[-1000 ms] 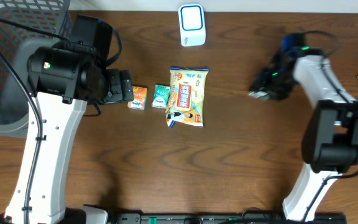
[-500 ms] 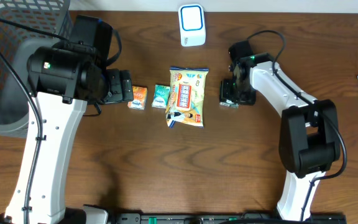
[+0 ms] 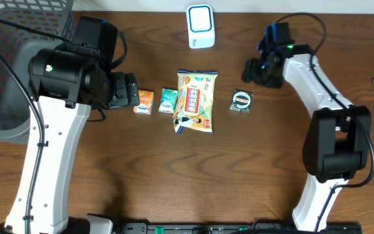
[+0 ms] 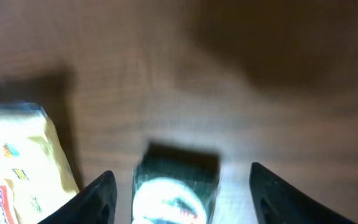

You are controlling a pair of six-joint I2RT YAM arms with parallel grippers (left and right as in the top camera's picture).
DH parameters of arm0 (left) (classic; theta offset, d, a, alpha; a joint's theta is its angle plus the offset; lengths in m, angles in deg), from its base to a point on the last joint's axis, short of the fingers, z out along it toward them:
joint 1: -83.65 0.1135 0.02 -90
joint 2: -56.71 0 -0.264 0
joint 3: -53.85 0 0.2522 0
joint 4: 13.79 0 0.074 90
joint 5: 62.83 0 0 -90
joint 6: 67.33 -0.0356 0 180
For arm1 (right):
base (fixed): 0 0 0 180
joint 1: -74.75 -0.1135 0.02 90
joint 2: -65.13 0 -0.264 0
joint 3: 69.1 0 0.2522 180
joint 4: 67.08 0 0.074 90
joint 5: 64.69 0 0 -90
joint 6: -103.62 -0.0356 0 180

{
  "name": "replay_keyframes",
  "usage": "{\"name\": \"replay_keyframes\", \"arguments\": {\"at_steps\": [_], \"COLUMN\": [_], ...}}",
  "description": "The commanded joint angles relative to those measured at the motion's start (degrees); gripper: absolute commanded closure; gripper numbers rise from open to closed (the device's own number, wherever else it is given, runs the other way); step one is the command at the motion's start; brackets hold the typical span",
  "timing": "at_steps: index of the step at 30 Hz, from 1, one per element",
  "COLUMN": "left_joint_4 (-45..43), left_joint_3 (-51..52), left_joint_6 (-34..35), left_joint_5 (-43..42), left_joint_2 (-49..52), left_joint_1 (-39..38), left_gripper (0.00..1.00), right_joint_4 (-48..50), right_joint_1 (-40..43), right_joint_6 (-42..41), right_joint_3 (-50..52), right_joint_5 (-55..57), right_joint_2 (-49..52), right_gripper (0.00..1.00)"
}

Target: Scan the item barcode

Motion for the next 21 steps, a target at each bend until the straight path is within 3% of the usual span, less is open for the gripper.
{"name": "replay_keyframes", "arguments": {"at_steps": [1, 5, 11, 15, 21], "left_joint_4": [0.24, 0.26, 0.26, 0.26, 0.26], "left_joint_3": [0.17, 0.17, 0.17, 0.17, 0.17], "left_joint_6": [0.28, 0.28, 0.28, 0.28, 0.28], "left_joint_5": [0.28, 0.28, 0.28, 0.28, 0.28], "left_joint_2": [0.02, 0.02, 0.02, 0.02, 0.02], "left_joint_1": [-0.02, -0.02, -0.02, -0.02, -0.02], "left_gripper": [0.02, 0.02, 0.02, 0.02, 0.02], "right_joint_4": [2.29, 3.54, 1.57, -0.79, -5.97], "right_joint_1": [0.94, 0.76, 0.61, 0.61, 0.2], "right_joint_6": [6.95, 8.07, 7.78, 7.82, 7.85], "right_joint_3": [0.13, 0.44, 0.44, 0.48, 0.48], "right_joint_5": [-3.23, -3.23, -3.26, -3.26, -6.67], "right_joint_2": [0.22, 1.88, 5.44, 6.08, 6.08], "right_gripper": [0.47, 0.59, 0.87, 0.99, 0.99]}}
